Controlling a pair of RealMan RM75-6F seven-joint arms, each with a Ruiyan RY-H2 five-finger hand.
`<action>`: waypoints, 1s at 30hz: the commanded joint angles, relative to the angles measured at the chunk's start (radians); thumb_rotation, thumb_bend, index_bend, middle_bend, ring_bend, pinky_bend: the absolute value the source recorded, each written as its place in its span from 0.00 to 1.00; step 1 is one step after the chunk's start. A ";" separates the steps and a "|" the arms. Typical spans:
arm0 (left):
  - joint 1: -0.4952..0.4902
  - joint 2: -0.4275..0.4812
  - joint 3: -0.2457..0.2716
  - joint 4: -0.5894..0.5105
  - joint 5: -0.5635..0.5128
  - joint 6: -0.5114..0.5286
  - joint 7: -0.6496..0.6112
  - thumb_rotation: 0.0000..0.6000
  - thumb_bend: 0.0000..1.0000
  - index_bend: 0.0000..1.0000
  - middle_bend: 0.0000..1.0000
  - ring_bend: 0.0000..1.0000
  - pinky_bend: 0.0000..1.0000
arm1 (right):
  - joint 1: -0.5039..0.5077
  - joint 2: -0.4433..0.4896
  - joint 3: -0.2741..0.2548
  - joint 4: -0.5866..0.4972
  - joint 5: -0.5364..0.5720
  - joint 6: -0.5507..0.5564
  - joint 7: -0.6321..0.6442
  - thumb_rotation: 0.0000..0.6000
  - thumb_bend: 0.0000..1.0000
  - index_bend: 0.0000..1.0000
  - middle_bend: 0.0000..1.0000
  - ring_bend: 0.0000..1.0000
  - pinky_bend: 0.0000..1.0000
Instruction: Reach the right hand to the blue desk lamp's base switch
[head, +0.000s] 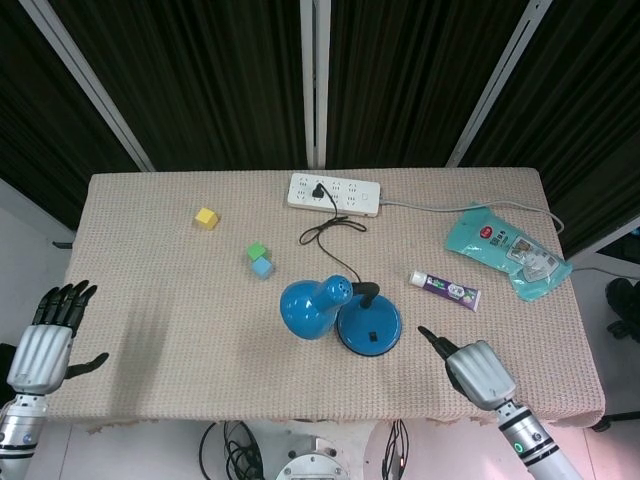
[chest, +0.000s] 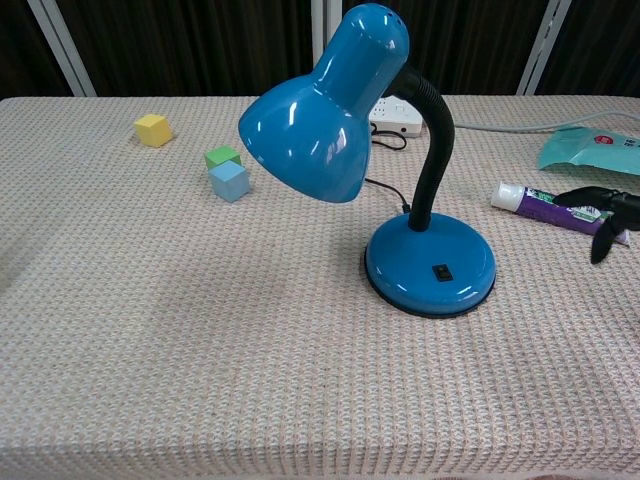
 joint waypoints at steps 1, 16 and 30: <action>-0.001 -0.001 0.001 0.002 0.000 -0.002 -0.002 1.00 0.03 0.01 0.02 0.00 0.00 | 0.011 -0.013 0.000 -0.025 0.036 -0.034 -0.059 1.00 0.76 0.00 0.88 0.89 0.92; -0.004 -0.004 0.002 0.009 0.001 -0.004 -0.009 1.00 0.03 0.01 0.02 0.00 0.00 | 0.104 -0.093 0.024 -0.081 0.202 -0.208 -0.217 1.00 0.78 0.00 0.90 0.91 0.94; -0.005 -0.004 0.003 0.009 0.001 -0.007 -0.010 1.00 0.03 0.01 0.02 0.00 0.00 | 0.157 -0.139 0.043 -0.085 0.326 -0.233 -0.284 1.00 0.78 0.00 0.90 0.91 0.94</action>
